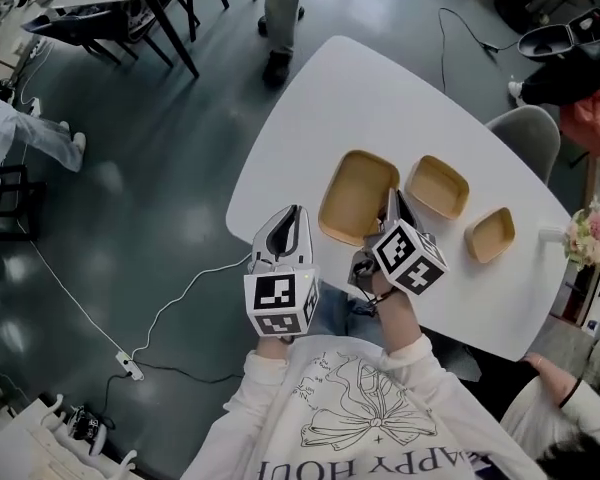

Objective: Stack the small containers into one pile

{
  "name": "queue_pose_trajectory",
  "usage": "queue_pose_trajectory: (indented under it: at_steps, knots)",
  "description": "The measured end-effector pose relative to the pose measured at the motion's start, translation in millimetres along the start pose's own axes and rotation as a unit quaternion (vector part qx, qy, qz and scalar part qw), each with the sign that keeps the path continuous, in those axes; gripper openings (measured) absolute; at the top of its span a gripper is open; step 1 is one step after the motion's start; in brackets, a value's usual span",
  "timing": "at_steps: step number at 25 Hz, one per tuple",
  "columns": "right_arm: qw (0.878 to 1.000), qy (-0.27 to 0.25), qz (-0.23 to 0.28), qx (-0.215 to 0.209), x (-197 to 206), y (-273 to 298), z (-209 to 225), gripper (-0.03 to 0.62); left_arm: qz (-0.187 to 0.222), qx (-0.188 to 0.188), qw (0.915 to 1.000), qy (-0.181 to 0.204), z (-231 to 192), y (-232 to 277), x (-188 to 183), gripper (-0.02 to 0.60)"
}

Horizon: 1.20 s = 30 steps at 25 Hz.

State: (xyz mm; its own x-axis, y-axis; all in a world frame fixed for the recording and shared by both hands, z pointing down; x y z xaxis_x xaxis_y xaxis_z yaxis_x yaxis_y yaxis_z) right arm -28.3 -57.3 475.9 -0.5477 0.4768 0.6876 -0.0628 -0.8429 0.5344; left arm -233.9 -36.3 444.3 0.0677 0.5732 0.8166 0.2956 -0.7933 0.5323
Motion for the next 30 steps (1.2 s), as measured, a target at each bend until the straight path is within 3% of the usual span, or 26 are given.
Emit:
queue_pose_trajectory:
  at_steps: [10, 18, 25, 30]
  knots:
    - [0.996, 0.042, 0.076, 0.039, -53.5, -38.1, 37.3, 0.031, -0.043, 0.122, 0.9905, 0.047, 82.1, 17.1, -5.8, 0.077]
    - [0.990, 0.093, 0.099, 0.047, -80.3, -50.7, 79.6, 0.031, -0.075, 0.148, 0.9826, 0.085, 136.1, 43.1, -3.0, 0.077]
    - [0.989, 0.107, 0.091, 0.055, -91.2, -52.5, 97.1, 0.034, -0.080, 0.156, 0.9810, 0.084, 151.6, 71.2, -22.1, 0.031]
    - [0.986, 0.127, 0.082, 0.071, -86.4, -56.2, 116.5, 0.052, -0.100, 0.183, 0.9692, 0.131, 169.6, 97.5, -29.8, 0.026]
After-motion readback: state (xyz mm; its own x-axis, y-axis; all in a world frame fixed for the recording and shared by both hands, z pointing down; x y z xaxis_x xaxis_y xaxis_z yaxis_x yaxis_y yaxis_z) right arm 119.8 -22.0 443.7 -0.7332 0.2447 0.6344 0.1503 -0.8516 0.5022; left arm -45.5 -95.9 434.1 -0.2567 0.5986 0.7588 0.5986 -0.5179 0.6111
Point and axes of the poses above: the fingertips, and each gripper's own axes: y forward along the fingers, z to its right, x out of its underside, the point moved 5 cm from there along -y, backward along the fingers, and after that the axes turned 5 degrees about -x, right-handed, at the moved point
